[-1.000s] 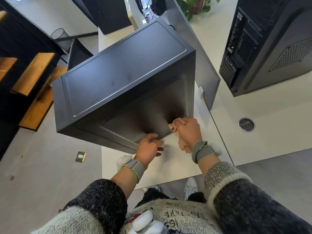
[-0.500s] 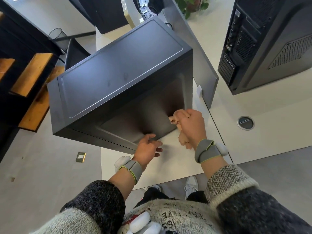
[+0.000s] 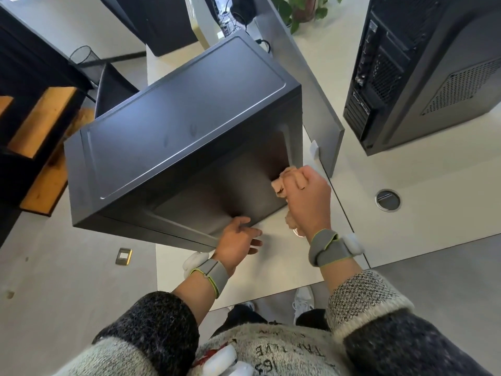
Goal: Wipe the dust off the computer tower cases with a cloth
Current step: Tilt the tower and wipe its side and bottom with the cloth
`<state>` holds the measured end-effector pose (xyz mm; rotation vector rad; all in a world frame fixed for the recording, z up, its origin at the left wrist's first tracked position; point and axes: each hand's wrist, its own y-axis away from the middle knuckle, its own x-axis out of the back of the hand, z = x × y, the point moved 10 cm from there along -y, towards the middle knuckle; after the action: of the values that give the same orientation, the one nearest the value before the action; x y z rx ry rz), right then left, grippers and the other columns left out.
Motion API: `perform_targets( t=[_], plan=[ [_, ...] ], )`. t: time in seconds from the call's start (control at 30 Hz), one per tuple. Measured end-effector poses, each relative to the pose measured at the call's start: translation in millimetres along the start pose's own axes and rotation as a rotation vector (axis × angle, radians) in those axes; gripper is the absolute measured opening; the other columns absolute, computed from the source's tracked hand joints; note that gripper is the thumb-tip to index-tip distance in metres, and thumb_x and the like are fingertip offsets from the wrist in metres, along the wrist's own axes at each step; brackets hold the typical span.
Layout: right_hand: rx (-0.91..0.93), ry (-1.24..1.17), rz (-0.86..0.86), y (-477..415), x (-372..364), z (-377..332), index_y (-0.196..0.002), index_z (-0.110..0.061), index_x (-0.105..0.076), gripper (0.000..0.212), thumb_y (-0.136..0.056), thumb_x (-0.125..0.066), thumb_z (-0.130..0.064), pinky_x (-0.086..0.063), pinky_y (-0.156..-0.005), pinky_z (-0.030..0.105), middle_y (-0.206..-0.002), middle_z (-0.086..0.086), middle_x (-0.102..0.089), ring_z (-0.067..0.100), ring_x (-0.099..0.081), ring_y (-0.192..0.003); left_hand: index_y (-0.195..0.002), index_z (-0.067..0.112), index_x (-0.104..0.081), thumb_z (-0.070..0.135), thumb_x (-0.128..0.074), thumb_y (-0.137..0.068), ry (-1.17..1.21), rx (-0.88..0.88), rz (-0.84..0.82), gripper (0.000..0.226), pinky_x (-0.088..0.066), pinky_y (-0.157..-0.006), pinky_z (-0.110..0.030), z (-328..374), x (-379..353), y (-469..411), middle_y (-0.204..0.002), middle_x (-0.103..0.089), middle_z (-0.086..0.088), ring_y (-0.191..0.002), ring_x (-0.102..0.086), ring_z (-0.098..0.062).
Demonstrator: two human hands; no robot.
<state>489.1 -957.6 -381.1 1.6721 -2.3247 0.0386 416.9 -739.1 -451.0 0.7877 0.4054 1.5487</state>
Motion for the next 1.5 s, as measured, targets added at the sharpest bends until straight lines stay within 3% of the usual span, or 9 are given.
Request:
perform_targets(
  t=[0.13,0.27,0.43,0.63,0.8,0.9,1.03,1.2,1.5],
  plan=[
    [-0.168,0.114,-0.121,-6.6,-10.8,47.0,-0.071,-0.017,-0.054,0.031,-0.1,-0.061,-0.026,-0.04,-0.064,0.032,-0.067,-0.002,-0.056,0.024,-0.056,-0.072,-0.134,0.012,-0.051,0.008,-0.064,-0.098,0.018,0.007,-0.018,0.039,-0.059,-0.079,-0.039,4.7,-3.6,-1.1,-0.119,-0.07,-0.016,-0.085,-0.071,-0.026],
    [-0.103,0.039,-0.041,-10.4,9.5,19.1,-0.068,-0.017,-0.056,0.034,-0.098,-0.065,-0.027,-0.036,-0.051,0.017,-0.054,-0.012,-0.053,0.008,-0.049,-0.058,-0.134,0.012,-0.052,0.008,-0.063,-0.098,0.008,0.018,-0.027,0.037,-0.058,-0.078,-0.038,2.9,-5.9,-1.4,-0.117,-0.072,-0.015,-0.085,-0.072,-0.025],
    [0.152,-0.038,0.076,-11.9,24.4,-35.6,-0.089,-0.022,-0.063,0.017,-0.105,-0.06,-0.024,-0.04,-0.06,0.009,-0.071,-0.015,-0.057,0.0,-0.056,-0.068,-0.133,0.012,-0.053,0.009,-0.063,-0.099,-0.015,0.033,-0.028,0.036,-0.058,-0.077,-0.037,-1.2,-6.4,-0.6,-0.115,-0.072,-0.015,-0.083,-0.072,-0.025],
    [-0.157,0.067,-0.061,-26.9,12.5,46.8,-0.076,-0.012,-0.059,0.028,-0.103,-0.058,-0.021,-0.037,-0.05,0.016,-0.066,-0.007,-0.057,0.013,-0.049,-0.06,-0.133,0.01,-0.051,0.007,-0.063,-0.098,-0.017,0.031,-0.031,0.037,-0.055,-0.073,-0.035,12.7,-11.6,-1.5,-0.12,-0.07,-0.019,-0.083,-0.069,-0.026],
    [0.04,-0.064,0.092,-29.4,32.1,-3.0,-0.081,-0.008,-0.057,0.022,-0.101,-0.062,-0.016,-0.038,-0.057,0.016,-0.069,0.0,-0.053,0.002,-0.047,-0.062,-0.132,0.011,-0.051,0.007,-0.063,-0.098,-0.044,0.044,-0.047,0.037,-0.054,-0.072,-0.035,9.1,-20.4,-3.9,-0.121,-0.069,-0.02,-0.082,-0.069,-0.026],
    [-0.056,-0.057,0.051,-22.4,13.1,33.3,-0.086,-0.015,-0.06,0.017,-0.102,-0.058,-0.019,-0.043,-0.064,0.023,-0.074,-0.002,-0.06,0.001,-0.054,-0.067,-0.133,0.012,-0.05,0.008,-0.062,-0.099,-0.068,0.046,-0.05,0.036,-0.055,-0.071,-0.033,6.3,-19.3,-3.8,-0.12,-0.07,-0.019,-0.082,-0.069,-0.025],
    [-0.299,0.077,-0.135,-27.5,-4.3,93.3,-0.081,-0.021,-0.062,0.02,-0.097,-0.055,-0.031,-0.044,-0.07,0.034,-0.083,0.001,-0.067,0.028,-0.061,-0.083,-0.134,0.01,-0.051,0.007,-0.062,-0.099,-0.076,0.049,-0.036,0.036,-0.055,-0.07,-0.033,4.3,-13.9,-6.0,-0.12,-0.07,-0.02,-0.082,-0.07,-0.026],
    [-0.111,-0.111,-0.062,-27.8,9.9,49.2,-0.097,-0.012,-0.067,0.016,-0.101,-0.065,-0.028,-0.049,-0.065,0.016,-0.084,-0.003,-0.07,0.001,-0.061,-0.072,-0.134,0.011,-0.051,0.008,-0.062,-0.099,-0.063,0.068,-0.024,0.037,-0.055,-0.07,-0.032,0.5,-8.4,-6.0,-0.121,-0.07,-0.02,-0.082,-0.07,-0.025],
    [-0.358,-0.124,-0.187,-17.2,-12.6,99.9,-0.101,-0.013,-0.059,0.005,-0.101,-0.057,-0.017,-0.043,-0.042,0.025,-0.088,0.0,-0.077,0.021,-0.059,-0.045,-0.131,0.012,-0.053,0.007,-0.061,-0.1,-0.085,0.073,-0.017,0.033,-0.055,-0.073,-0.034,-8.5,-2.9,-10.4,-0.117,-0.072,-0.017,-0.082,-0.07,-0.024]
  ],
)
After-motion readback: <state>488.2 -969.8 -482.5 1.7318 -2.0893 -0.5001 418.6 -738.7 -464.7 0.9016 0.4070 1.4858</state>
